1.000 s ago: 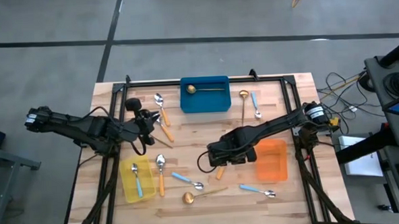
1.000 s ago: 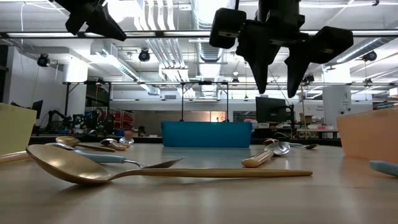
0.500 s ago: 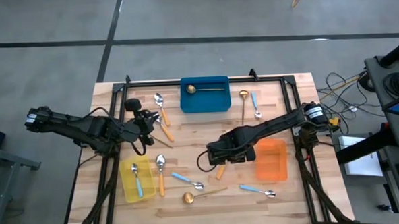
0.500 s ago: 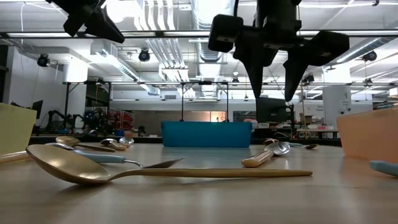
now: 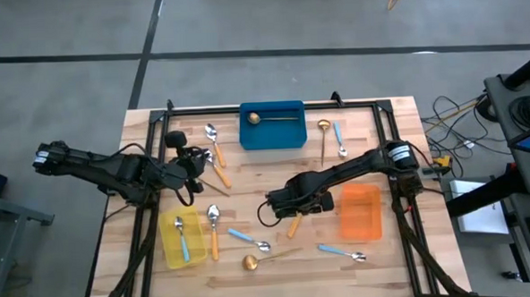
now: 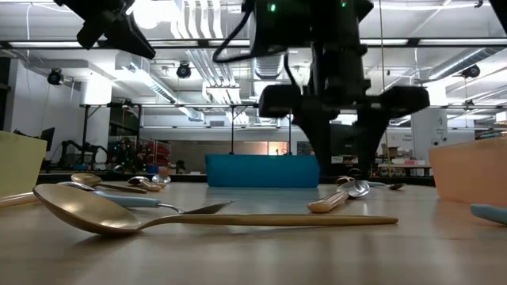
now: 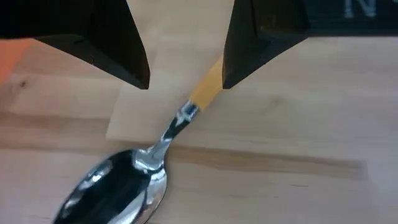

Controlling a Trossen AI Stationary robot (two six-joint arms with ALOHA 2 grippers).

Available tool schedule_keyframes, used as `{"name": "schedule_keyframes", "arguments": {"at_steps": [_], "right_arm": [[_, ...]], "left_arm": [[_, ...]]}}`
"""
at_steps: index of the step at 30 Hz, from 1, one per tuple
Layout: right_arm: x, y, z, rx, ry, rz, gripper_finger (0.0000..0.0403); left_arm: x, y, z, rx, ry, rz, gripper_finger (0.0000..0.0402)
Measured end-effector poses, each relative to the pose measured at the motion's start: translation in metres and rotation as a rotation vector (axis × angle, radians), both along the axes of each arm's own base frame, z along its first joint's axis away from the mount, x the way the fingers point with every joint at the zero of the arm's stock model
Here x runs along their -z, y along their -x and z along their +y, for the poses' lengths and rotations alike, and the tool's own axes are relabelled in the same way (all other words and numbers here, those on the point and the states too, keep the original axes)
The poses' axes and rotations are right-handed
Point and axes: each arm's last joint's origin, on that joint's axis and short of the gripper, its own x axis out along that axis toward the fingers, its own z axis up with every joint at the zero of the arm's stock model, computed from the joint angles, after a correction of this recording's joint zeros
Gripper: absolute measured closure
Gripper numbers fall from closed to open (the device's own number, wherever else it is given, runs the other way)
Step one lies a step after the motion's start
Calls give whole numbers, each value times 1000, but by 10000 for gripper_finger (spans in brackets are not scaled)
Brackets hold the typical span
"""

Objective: Sort silverware by color (type)
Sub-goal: Put the orange spoon into the orange bin

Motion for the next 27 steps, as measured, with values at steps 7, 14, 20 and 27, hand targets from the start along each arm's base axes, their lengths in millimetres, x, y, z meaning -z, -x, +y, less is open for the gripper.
{"name": "schedule_keyframes", "arguments": {"at_steps": [7,14,20,27], "right_arm": [[21,-8,-6,-38,2,17,209],[23,-9,-6,-56,0,13,209],[23,-8,-6,-145,-9,7,211],[24,-7,-6,-179,-11,6,247]], "left_arm": [[0,0,0,0,0,0,364],[0,0,0,0,0,-1,364],[0,0,0,0,0,-2,364],[0,0,0,0,0,-1,364]]}}
